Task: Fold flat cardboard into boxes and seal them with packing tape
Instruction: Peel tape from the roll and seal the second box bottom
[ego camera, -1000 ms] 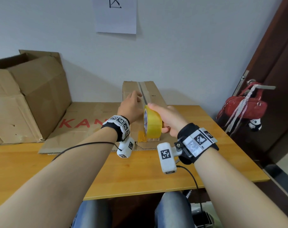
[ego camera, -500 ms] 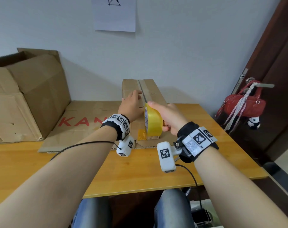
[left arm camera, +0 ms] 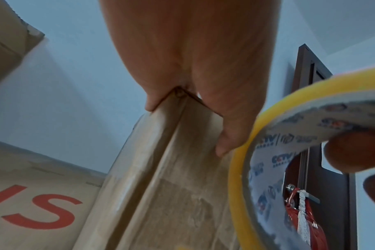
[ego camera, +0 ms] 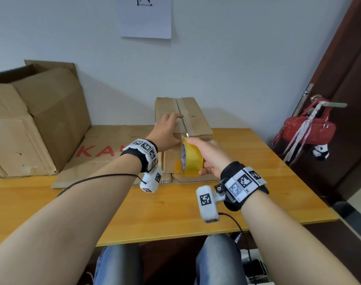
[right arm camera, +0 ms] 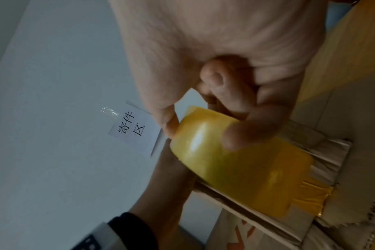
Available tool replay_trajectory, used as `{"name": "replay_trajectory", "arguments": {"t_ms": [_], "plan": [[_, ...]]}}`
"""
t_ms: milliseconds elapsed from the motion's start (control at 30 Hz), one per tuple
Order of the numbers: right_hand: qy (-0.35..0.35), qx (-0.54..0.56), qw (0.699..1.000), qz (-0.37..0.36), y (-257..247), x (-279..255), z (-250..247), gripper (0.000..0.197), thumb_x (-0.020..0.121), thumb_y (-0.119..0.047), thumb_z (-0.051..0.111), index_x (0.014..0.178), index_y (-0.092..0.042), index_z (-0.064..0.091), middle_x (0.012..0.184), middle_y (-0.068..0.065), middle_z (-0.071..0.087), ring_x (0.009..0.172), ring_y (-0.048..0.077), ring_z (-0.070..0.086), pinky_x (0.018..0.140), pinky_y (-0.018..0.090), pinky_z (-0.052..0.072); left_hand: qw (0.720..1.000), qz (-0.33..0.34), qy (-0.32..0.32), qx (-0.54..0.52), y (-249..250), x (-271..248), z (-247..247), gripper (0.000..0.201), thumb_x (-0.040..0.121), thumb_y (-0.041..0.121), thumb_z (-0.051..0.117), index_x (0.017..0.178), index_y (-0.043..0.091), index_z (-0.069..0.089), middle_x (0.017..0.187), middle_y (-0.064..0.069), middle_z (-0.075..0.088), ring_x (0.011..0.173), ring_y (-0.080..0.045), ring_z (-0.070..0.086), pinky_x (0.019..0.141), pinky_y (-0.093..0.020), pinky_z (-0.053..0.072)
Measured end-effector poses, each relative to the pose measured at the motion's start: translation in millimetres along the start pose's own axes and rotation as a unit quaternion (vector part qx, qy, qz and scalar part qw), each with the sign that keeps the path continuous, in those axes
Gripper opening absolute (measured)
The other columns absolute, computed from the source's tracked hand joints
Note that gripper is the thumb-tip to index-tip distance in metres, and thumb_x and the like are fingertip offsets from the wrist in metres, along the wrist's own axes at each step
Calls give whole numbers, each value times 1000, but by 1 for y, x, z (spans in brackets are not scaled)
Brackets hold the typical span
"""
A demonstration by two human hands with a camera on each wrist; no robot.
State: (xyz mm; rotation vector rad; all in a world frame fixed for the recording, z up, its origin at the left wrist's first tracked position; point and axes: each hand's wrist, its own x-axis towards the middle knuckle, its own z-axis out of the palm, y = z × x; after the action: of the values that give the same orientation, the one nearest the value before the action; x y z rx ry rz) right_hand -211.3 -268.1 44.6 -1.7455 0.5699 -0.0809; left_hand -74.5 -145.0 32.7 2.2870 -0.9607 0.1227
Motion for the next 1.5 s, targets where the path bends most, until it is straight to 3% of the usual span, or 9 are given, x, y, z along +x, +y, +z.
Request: {"name": "replay_trajectory", "arguments": {"t_ms": [167, 300, 500, 700, 933, 1033, 1167, 1400, 1500], "plan": [[-14, 4, 999, 32, -2, -7, 4, 34, 89, -43, 68, 103, -15, 55, 69, 0, 22, 46, 11, 25, 56, 42, 61, 999, 28, -37, 14, 1, -3, -9, 68, 77, -3, 51, 133, 37, 53, 143, 0, 40, 114, -21, 53, 84, -26, 40], [-13, -19, 999, 44, -2, -11, 5, 31, 90, -40, 66, 102, -14, 57, 66, 2, 30, 44, 12, 34, 62, 49, 63, 998, 41, -37, 10, 1, -5, -10, 54, 85, -1, 45, 125, 30, 65, 147, 2, 43, 131, -18, 46, 96, -28, 36], [29, -114, 993, -25, -13, -8, -6, 51, 91, -37, 68, 126, -4, 52, 75, 5, 43, 54, 16, 42, 48, 29, 47, 999, 45, 5, 27, 6, -4, -10, 29, 99, 33, 60, 124, 24, 71, 140, 7, 61, 140, -14, 44, 122, -33, 22], [84, -207, 957, -186, -32, 15, -18, 32, 97, -24, 54, 128, -19, 63, 137, 3, 55, 128, 22, 49, 106, 37, 40, 999, 26, 12, 29, 8, -1, -10, 32, 95, 32, 67, 126, 22, 71, 135, 7, 64, 135, -17, 51, 115, -28, 32], [-36, -436, 885, -161, -41, 45, 0, 46, 104, -45, 22, 92, -31, 65, 104, 4, 65, 121, 24, 52, 115, 51, 28, 996, 27, 6, 83, 12, -6, -14, 32, 102, 35, 54, 131, 34, 66, 120, -10, 72, 130, -27, 55, 101, -38, 43], [-52, -494, 859, -126, -48, 55, 4, 60, 104, -51, 11, 146, -30, 48, 160, 10, 35, 153, 23, 15, 121, 54, 6, 998, 14, -10, 57, 3, -1, -14, 32, 103, 30, 49, 129, 34, 67, 108, -4, 74, 114, -29, 63, 93, -39, 49], [-89, -515, 847, -94, -61, 70, 3, 68, 99, -59, 6, 155, -32, 34, 164, 9, 25, 155, 25, 7, 121, 57, 11, 998, 6, -50, 49, 0, 15, -18, 34, 105, 21, 40, 115, 17, 73, 96, -8, 72, 92, -27, 63, 74, -32, 44], [-124, -432, 891, -71, -92, 85, 2, 54, 107, -50, 23, 105, -14, 62, 113, 11, 61, 104, 26, 56, 93, 30, 36, 973, -106, -157, 132, 7, 58, -36, 43, 105, 26, 28, 123, 17, 66, 122, -11, 64, 123, -29, 52, 102, -41, 42], [-140, -404, 902, -63, -101, 93, -1, 44, 111, -32, 21, 143, -17, 48, 135, 13, 58, 127, 27, 50, 99, 24, 28, 968, -124, -200, 82, 12, 75, -45, 43, 109, 31, 34, 130, 8, 64, 136, -10, 60, 126, -26, 54, 104, -32, 37]]}}
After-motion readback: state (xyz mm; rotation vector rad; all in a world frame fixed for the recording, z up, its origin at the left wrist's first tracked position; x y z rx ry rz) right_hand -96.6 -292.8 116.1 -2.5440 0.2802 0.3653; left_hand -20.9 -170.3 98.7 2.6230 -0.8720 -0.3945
